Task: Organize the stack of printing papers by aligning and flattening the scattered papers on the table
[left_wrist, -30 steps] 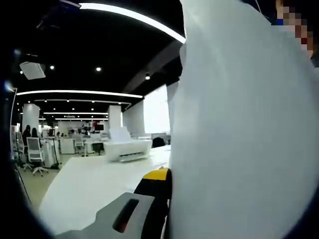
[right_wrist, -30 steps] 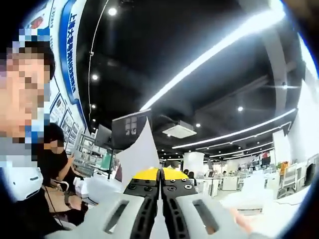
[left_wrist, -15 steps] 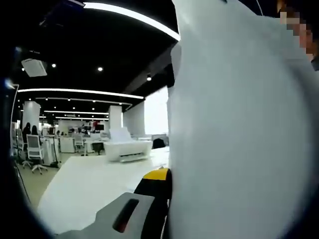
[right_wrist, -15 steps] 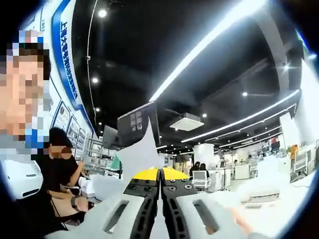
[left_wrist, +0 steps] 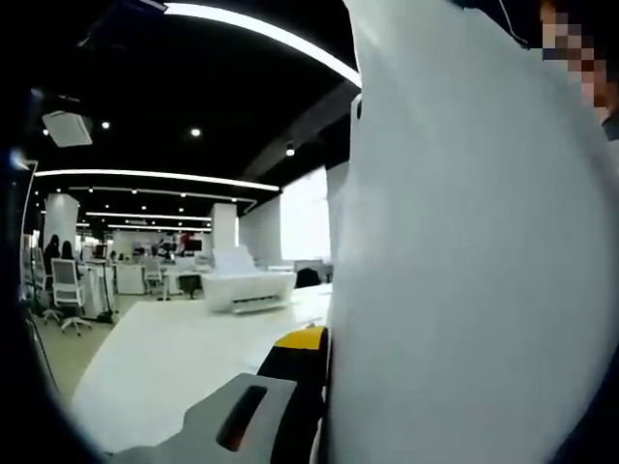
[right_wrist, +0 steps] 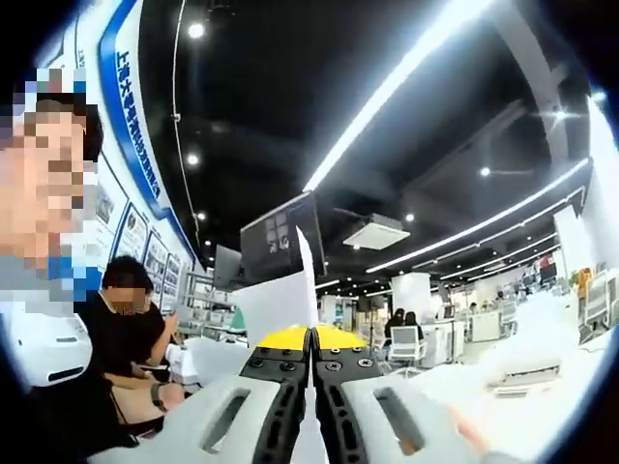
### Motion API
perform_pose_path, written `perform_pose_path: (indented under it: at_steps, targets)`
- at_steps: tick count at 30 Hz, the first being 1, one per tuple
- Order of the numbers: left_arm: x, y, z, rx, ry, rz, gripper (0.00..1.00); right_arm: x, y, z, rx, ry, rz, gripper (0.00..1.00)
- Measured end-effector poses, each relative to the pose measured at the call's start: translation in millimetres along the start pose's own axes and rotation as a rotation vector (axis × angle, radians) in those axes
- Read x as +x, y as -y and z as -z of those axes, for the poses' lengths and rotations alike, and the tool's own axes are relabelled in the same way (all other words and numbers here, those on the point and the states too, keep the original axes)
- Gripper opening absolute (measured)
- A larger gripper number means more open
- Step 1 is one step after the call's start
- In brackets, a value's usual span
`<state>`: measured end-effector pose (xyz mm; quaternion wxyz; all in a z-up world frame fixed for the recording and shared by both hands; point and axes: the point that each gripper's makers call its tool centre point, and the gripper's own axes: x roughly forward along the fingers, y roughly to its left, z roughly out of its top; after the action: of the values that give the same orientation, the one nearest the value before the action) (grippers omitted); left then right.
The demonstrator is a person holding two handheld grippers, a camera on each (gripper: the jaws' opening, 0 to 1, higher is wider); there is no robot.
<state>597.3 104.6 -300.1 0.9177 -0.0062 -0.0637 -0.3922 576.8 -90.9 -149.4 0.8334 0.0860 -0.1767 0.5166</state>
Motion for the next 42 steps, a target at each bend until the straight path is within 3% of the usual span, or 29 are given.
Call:
perform_pose_path:
  at_steps: [11, 22, 35, 42]
  targets:
    - [-0.7, -2.9, -0.4, -0.049, 0.011, 0.006, 0.11, -1.4, -6.2, 12.3, -0.002, -0.017, -0.042, 0.00]
    - [-0.1, -4.9, 0.5, -0.059, 0.011, 0.007, 0.17, 4.2, -5.6, 24.1, 0.023, -0.039, -0.037, 0.00]
    - [1.2, -6.1, 1.6, -0.108, 0.014, 0.022, 0.19, 42.3, 21.6, 19.7, 0.041, -0.090, 0.031, 0.00]
    - [1.4, -14.2, 1.7, -0.152, 0.028, 0.018, 0.22, 48.9, 35.8, 24.5, 0.076, -0.083, 0.056, 0.00]
